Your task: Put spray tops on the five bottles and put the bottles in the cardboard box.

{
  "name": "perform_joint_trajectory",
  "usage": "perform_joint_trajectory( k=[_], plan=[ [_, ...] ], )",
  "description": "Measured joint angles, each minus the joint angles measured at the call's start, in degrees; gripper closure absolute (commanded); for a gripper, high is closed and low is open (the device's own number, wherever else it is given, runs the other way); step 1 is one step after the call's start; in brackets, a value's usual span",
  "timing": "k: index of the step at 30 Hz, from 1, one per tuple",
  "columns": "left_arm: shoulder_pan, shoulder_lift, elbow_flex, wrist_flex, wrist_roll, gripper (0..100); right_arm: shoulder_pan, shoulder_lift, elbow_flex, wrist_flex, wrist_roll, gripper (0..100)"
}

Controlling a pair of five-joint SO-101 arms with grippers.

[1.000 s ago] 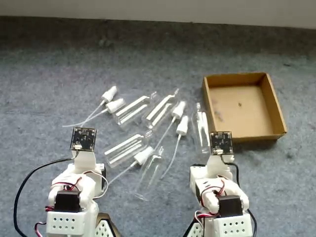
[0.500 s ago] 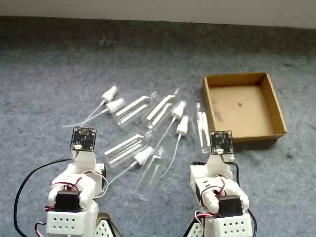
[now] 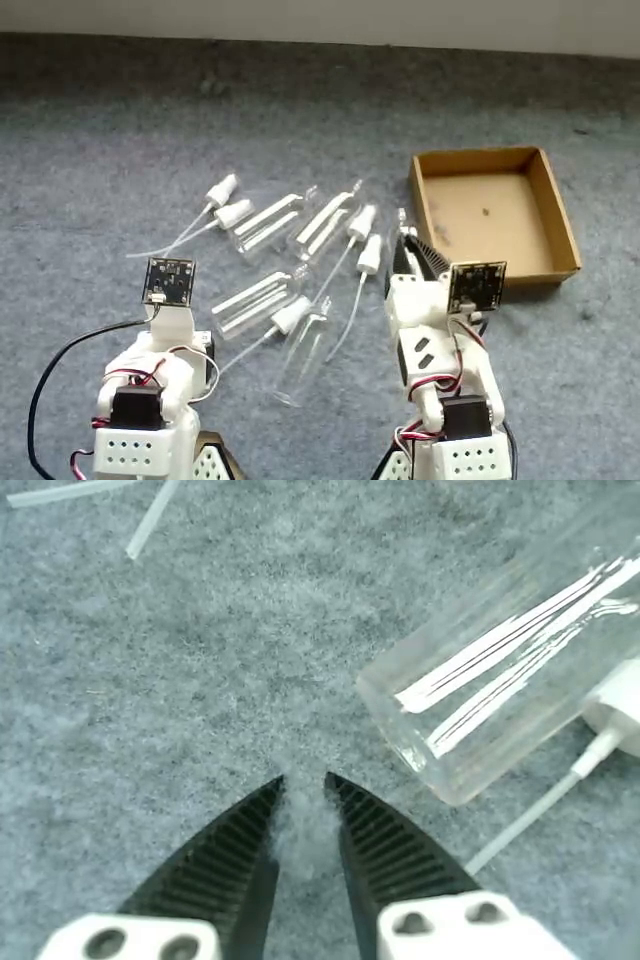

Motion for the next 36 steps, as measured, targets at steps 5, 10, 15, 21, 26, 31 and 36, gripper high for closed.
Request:
perform_joint_trajectory(
  k=[5,10,15,21,26,31,36],
  plan=[
    [0.0,0.0,0.0,0.0,0.0,99,0.0,0.0,0.0,-4.5,0.0,99.2],
    [0.0,0.0,0.0,0.0,0.0,99,4.9,0.0,0.0,-4.7,3.1,99.2],
    [0.0,0.0,0.0,0.0,0.0,99,8.0,0.0,0.0,-2.9,13.5,99.2],
    [0.0,0.0,0.0,0.0,0.0,99,9.5,0.1,-6.5,16.7,16.4,99.1],
    [0.0,0.0,0.0,0.0,0.0,99,9.3,-0.4,-21.8,30.4,20.5,99.1],
    [0.0,0.0,0.0,0.0,0.0,99,8.0,8.4,-30.0,36.0,24.4,99.1],
    [0.0,0.0,0.0,0.0,0.0,99,8.0,27.1,-40.0,38.2,24.6,99.1]
  ],
)
